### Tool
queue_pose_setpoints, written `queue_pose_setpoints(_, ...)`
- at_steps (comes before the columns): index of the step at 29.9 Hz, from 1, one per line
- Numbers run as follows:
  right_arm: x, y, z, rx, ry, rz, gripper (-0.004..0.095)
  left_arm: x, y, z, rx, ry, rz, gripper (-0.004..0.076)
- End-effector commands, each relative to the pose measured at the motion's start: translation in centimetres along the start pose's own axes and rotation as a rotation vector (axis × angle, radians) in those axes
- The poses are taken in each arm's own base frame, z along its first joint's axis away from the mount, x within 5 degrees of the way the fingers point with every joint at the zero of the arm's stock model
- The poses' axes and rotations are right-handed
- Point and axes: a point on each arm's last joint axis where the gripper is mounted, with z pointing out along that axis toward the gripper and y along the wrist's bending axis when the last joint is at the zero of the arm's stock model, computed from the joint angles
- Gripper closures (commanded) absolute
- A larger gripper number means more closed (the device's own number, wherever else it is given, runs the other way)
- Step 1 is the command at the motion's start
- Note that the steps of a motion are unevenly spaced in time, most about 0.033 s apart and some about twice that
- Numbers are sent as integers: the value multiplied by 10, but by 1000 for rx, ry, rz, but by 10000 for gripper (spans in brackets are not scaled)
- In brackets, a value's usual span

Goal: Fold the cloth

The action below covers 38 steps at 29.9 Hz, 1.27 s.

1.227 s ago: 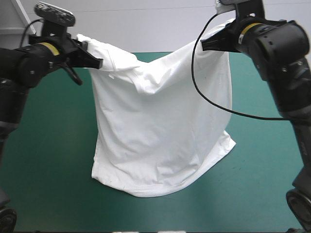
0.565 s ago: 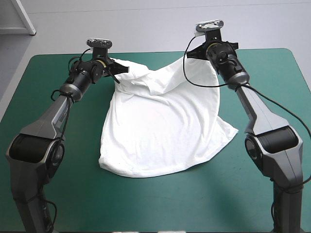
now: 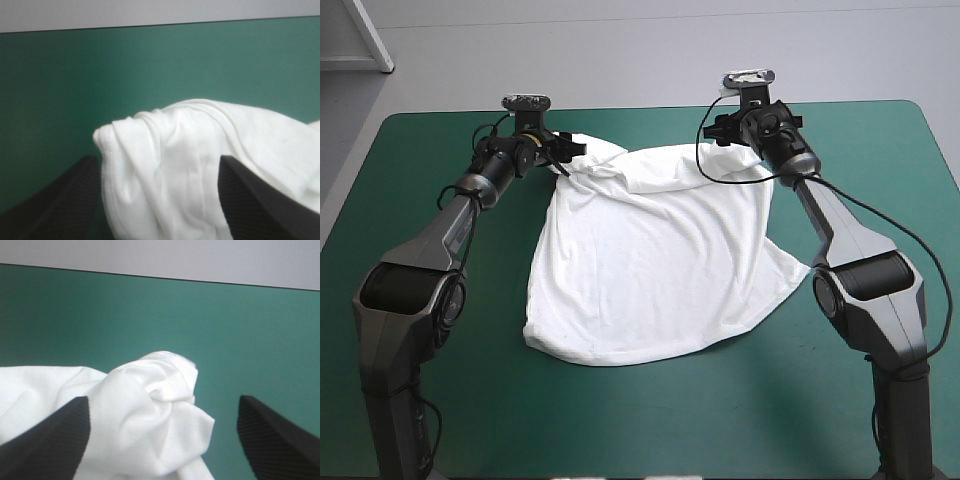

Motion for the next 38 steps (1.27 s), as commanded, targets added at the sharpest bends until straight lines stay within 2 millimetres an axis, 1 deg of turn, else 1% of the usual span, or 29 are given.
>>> queue_pose_setpoints(1,-56,-25,-97,26,-152,23,11,-60,-2,-89,5,-100,53,189)
queue_pose_setpoints(3,-60,-34,-129,50,-119,11,37,-66,-2,-119,2,-32,65,189)
queue_pose_setpoints(5,-60,-43,-163,68,-63,2,65,-68,-3,-154,8,31,56,189)
queue_pose_setpoints(8,-55,-54,-203,95,24,14,110,-66,-5,-199,36,106,37,189)
queue_pose_setpoints(10,-54,-59,-226,92,25,27,142,-61,-7,-221,53,172,30,189)
queue_pose_setpoints(12,-52,-60,-247,45,6,47,176,-57,-6,-242,55,217,32,189)
queue_pose_setpoints(14,-47,-59,-263,-17,7,54,198,-51,-6,-255,59,254,27,189)
queue_pose_setpoints(16,-37,-58,-274,-58,30,47,212,-44,-6,-267,63,256,19,189)
queue_pose_setpoints(18,-22,-59,-284,-74,62,33,211,-32,-8,-278,87,274,6,189)
queue_pose_setpoints(19,-15,-60,-286,-73,80,22,211,-26,-9,-281,99,286,0,189)
queue_pose_setpoints(22,12,-66,-296,-51,136,-15,211,2,-8,-290,102,348,-21,189)
queue_pose_setpoints(26,54,-71,-300,-27,228,-58,221,48,-5,-293,94,457,-30,189)
queue_pose_setpoints(30,85,-74,-305,-36,281,-76,238,94,-4,-281,97,573,-49,189)
queue_pose_setpoints(32,96,-75,-308,-36,296,-77,238,112,-5,-272,107,618,-62,189)
queue_pose_setpoints(35,110,-73,-307,-58,330,-66,238,136,-7,-257,111,644,-65,189)
queue_pose_setpoints(38,118,-69,-304,-90,362,-57,238,157,-15,-244,133,629,-54,189)
